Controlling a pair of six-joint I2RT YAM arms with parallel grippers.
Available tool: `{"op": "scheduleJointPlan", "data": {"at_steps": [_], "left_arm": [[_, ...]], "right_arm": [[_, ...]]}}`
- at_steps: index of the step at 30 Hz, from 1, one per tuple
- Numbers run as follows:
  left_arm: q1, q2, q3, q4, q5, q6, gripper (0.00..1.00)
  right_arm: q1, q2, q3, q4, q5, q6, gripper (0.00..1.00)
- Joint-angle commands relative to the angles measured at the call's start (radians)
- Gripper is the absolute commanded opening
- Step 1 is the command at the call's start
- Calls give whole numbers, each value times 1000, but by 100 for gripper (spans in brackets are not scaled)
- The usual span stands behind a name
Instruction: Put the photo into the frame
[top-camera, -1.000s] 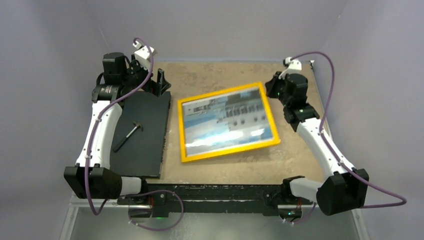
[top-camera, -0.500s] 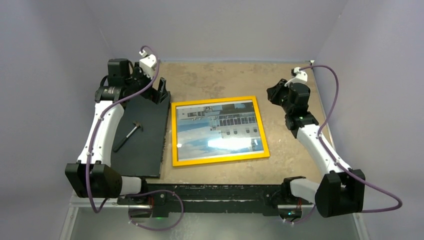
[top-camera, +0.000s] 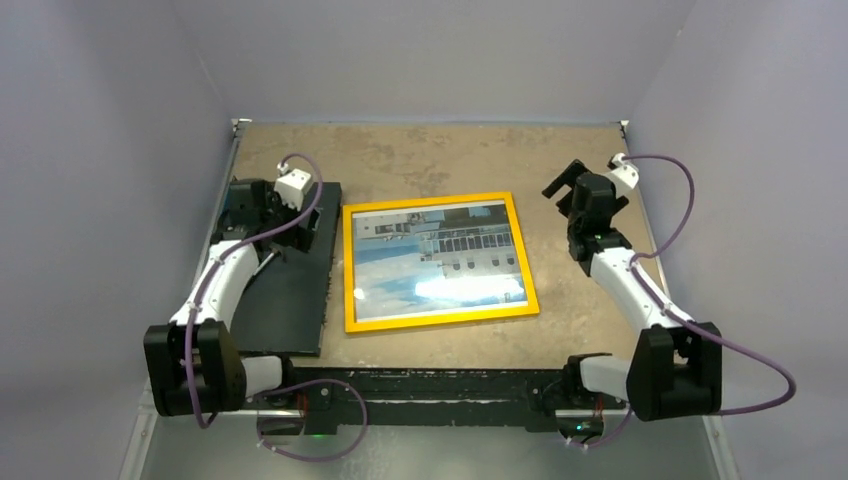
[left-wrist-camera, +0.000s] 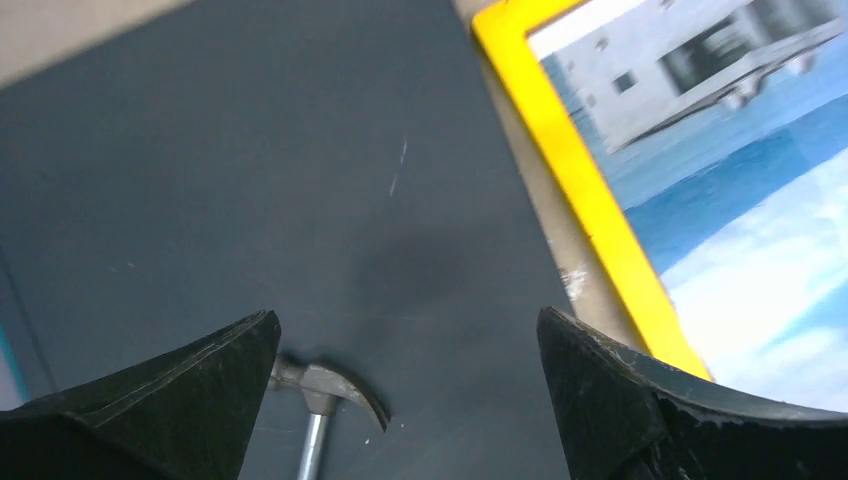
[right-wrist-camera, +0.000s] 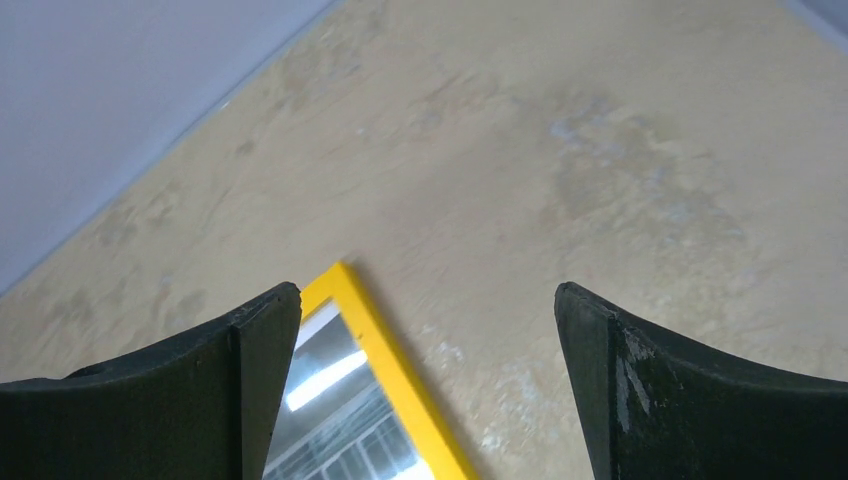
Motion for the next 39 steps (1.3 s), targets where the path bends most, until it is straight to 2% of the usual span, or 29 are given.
{"op": "scheduleJointPlan", "data": {"at_steps": [1,4,8,10,13,15,16,17,21,24,26,28,32,34,35,36,37,38,39], "left_arm": [[6,43,-118,279,-94,-34,100],[13,103,-163,402,-60,-67,100],[20,148,-267,688,-34,-116,100],[20,178,-319,849,-18,-153,100],[23,247,-346,981,-6,-216,100],[23,288,-382,1084,-20,-252,100],[24,299,-398,1139,-23,-263,100],[23,308,-421,1179,-27,-277,100],[24,328,-457,1261,-28,-311,100],[10,372,-489,1415,-23,-363,100],[-3,408,-485,1440,-30,-360,100],[-3,391,-495,1425,-46,-355,100],[-5,369,-636,1664,-42,-340,100],[-15,460,-715,1927,-49,-365,100],[-16,451,-723,1901,-48,-365,100],[-17,405,-698,1761,-60,-338,99],[-25,403,-662,1718,-92,-340,99],[-24,438,-650,1762,-101,-368,99],[-25,437,-647,1747,-110,-364,99]], "right_arm": [[-3,46,-29,78,277,36,99],[-3,89,-131,264,338,-63,99],[-3,175,-155,304,403,-86,99],[-6,156,-235,441,425,-100,99],[-8,143,-353,697,401,-146,99],[-8,182,-371,785,398,-175,99],[-9,198,-348,770,394,-184,99],[-9,215,-328,746,389,-208,99],[-9,236,-360,905,431,-265,99],[-11,236,-399,980,413,-286,99],[-11,265,-421,1080,411,-333,99],[-10,262,-434,1109,387,-357,99],[-10,254,-477,1204,329,-404,99],[-9,260,-497,1270,228,-472,99],[-10,271,-500,1302,174,-502,99],[-8,284,-502,1327,128,-528,99],[-8,300,-504,1339,69,-556,99],[-7,341,-518,1399,22,-563,99],[-2,381,-527,1499,57,-593,99]]}}
